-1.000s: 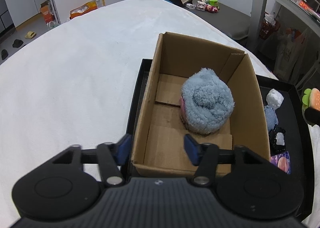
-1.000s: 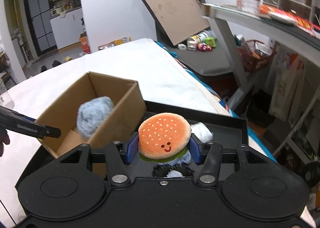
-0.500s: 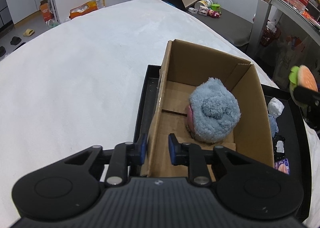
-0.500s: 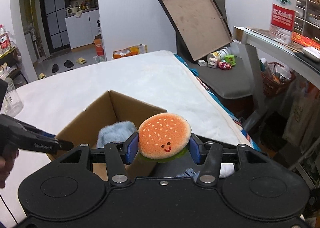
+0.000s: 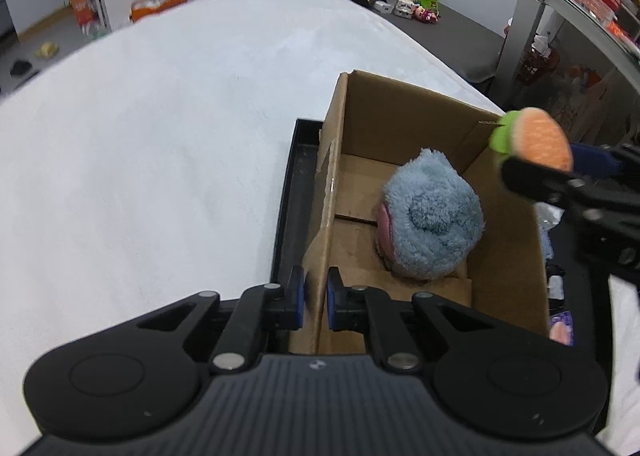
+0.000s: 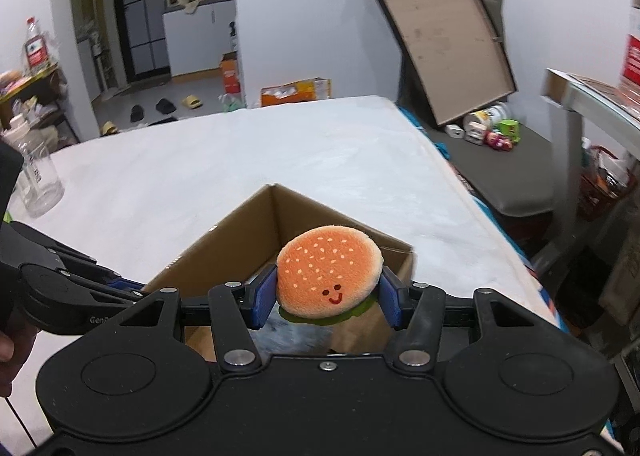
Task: Organize soft objects
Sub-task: 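Carry the hamburger plush into the box and open the right gripper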
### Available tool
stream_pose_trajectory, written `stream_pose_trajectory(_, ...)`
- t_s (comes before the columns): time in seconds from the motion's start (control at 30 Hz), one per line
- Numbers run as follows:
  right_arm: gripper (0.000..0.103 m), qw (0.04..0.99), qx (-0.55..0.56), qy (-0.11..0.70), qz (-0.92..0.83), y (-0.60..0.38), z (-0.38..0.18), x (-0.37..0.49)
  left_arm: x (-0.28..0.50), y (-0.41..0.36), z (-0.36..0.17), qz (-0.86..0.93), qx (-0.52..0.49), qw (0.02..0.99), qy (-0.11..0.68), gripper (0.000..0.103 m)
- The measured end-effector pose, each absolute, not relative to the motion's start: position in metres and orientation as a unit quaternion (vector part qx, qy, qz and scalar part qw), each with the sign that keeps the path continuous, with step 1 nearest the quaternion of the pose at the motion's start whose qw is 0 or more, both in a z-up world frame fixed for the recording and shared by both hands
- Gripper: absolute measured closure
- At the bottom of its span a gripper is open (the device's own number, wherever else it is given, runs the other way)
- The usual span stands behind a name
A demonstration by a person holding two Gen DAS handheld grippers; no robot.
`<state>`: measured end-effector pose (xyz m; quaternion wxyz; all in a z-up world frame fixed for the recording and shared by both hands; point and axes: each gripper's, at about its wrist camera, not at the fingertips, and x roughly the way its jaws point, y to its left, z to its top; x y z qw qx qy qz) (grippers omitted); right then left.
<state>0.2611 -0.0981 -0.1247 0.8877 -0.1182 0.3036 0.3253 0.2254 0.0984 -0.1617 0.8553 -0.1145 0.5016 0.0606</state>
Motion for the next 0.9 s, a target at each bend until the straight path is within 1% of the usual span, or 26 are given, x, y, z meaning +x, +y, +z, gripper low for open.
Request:
stream_pose_trajectory(0.57, 0.05, 0.873, -0.166, 0.313, 0.335, -0.046, -0.141, 0.265, 0.226, 0.117, -0.167, 0.032, -0.158, 0.848, 0.506, 0.092)
stream_pose_trajectory(0.83, 0.037, 0.874, -0.181, 0.293, 0.343, -0.034, -0.144, 0.264, 0.229, 0.122, -0.168, 0.025, -0.168, 0.844, 0.508, 0.092)
stream_pose_trajectory(0.9, 0.037, 0.873, -0.178, 0.298, 0.342, -0.034, -0.146, 0.267, 0.23, 0.121, -0.167, 0.025, -0.166, 0.844, 0.51, 0.092)
